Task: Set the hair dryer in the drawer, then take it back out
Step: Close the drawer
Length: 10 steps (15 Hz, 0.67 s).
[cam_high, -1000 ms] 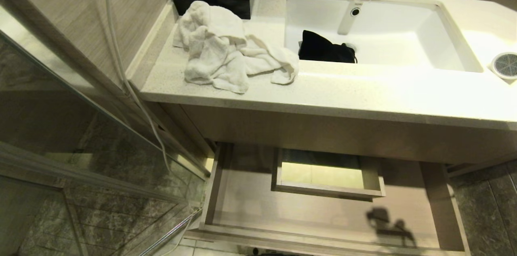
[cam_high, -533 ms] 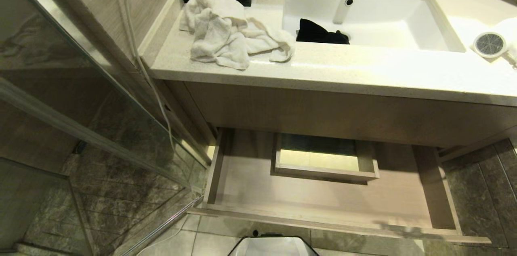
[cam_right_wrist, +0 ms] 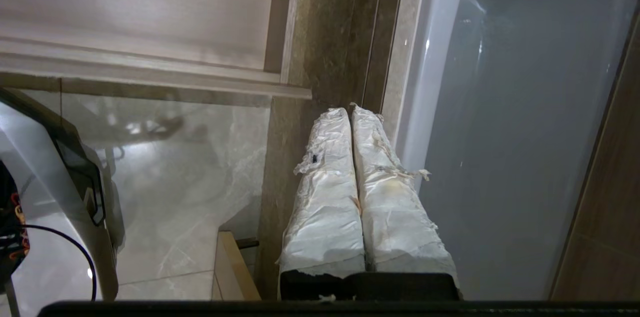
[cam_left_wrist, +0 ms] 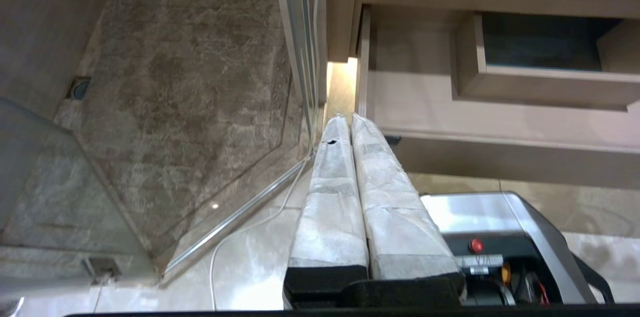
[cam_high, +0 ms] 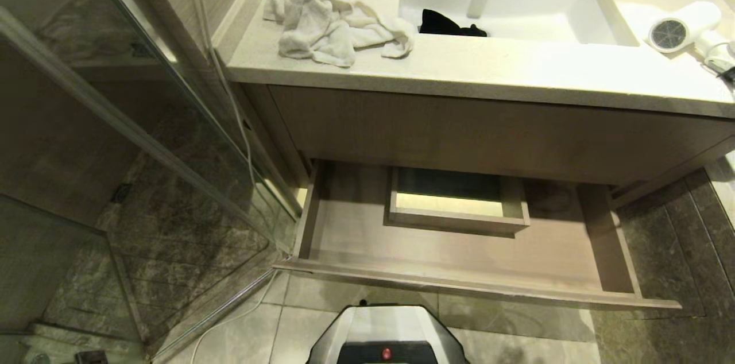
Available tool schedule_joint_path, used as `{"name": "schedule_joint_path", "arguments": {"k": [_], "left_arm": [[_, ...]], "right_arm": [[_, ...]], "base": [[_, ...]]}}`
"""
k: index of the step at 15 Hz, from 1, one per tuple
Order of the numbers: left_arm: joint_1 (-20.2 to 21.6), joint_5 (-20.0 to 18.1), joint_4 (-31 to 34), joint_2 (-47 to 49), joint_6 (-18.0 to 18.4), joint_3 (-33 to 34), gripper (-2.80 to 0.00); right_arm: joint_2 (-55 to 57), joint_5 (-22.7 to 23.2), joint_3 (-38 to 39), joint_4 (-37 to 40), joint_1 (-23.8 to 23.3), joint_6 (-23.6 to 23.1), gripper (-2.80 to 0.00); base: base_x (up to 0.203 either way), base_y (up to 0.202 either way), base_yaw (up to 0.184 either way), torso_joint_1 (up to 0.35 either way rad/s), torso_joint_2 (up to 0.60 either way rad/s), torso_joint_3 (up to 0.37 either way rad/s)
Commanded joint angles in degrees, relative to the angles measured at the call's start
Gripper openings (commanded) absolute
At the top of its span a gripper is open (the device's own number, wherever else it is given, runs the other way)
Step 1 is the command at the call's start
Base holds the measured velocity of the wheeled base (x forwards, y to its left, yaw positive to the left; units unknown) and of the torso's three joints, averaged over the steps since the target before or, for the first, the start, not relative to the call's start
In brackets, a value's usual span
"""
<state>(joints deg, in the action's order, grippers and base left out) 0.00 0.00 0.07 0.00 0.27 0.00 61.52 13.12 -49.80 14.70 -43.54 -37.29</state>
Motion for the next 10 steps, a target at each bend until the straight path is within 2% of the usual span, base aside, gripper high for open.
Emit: {"name": "schedule_joint_path", "arguments": {"k": [1, 4, 10], "left_arm": [[0.0, 0.0, 0.0, 0.0, 0.0, 0.1, -2.80], [0.0, 0.0, 0.0, 0.0, 0.0, 0.0, -2.80], [0.0, 0.0, 0.0, 0.0, 0.0, 0.0, -2.80]], "right_arm": [[-0.1, 0.2, 0.8, -0.5, 0.0, 0.0, -2.80], [-0.4, 0.2, 2.1, -2.2, 0.0, 1.3, -2.80], [-1.8, 0.1, 4.4, -2.3, 0.6, 1.3, -2.80]], "base": [[0.000, 0.000, 0.000, -0.189, -0.16, -0.350], [0.000, 0.000, 0.000, -0.244, 0.20, -0.030], [0.000, 0.000, 0.000, -0.218, 0.36, 0.122]]}}
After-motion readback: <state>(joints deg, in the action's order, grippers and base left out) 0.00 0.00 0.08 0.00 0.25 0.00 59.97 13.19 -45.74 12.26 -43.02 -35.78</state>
